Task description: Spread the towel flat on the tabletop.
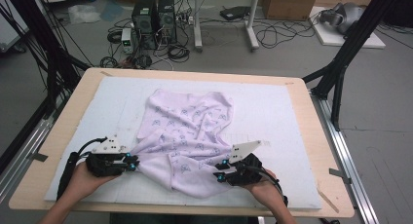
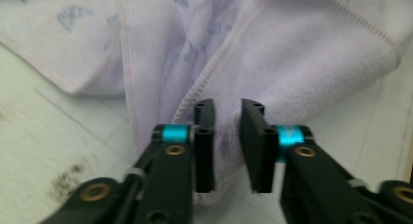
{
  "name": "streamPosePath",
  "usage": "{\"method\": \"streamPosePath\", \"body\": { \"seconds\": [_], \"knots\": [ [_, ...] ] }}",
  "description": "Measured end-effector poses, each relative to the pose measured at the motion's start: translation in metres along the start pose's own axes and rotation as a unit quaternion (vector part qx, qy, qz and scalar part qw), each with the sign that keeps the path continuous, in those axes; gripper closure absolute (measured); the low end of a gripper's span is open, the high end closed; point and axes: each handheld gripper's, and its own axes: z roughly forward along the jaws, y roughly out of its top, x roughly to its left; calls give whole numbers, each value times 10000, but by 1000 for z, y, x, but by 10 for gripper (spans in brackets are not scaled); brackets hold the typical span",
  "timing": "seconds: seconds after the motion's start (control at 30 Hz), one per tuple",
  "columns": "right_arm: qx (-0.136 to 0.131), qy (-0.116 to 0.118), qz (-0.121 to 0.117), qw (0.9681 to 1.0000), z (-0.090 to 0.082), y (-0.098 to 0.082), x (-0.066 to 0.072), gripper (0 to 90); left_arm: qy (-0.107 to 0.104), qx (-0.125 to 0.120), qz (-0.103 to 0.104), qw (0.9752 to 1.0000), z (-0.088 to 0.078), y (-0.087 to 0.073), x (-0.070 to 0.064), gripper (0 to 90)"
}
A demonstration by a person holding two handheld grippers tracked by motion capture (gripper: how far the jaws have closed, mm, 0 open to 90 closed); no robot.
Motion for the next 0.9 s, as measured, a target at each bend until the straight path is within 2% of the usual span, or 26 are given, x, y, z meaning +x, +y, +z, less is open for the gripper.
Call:
{"method": "streamPosePath", "body": {
  "seconds": [0.07,0.13,0.2,0.27,0.3,0.37,0.4,0.5,0.73,0.8,0.9],
  "knots": [
    [52,-8,-7,10000,3,-2,-2,594,-141,-112,21,9998,5,12,-3,574],
    [104,34,3,9999,7,-3,-2,581,-222,-115,108,9996,15,23,-7,533],
    [214,96,-61,9997,13,-5,0,591,-347,-17,147,9993,28,28,-9,498],
    [337,102,-104,9993,19,-8,1,656,-407,167,162,9989,43,28,-9,509],
    [348,147,-104,9992,20,-9,2,716,-462,255,181,9984,49,27,-9,555],
    [372,184,-115,9991,21,-10,4,815,-543,392,222,9975,58,21,-12,728],
    [397,282,-96,9988,21,-10,4,827,-545,347,246,9976,58,18,-13,809],
    [409,439,-173,9980,20,-11,9,836,-569,300,236,9977,49,14,-16,866],
    [222,804,-255,9962,12,-6,34,826,-446,372,407,9975,12,-9,-31,870],
    [97,811,-262,9963,7,-4,37,759,-417,338,301,9981,2,-17,-30,849],
    [-240,624,-146,9977,-7,0,31,688,-299,266,270,9988,-8,-17,-25,749]
  ]
}}
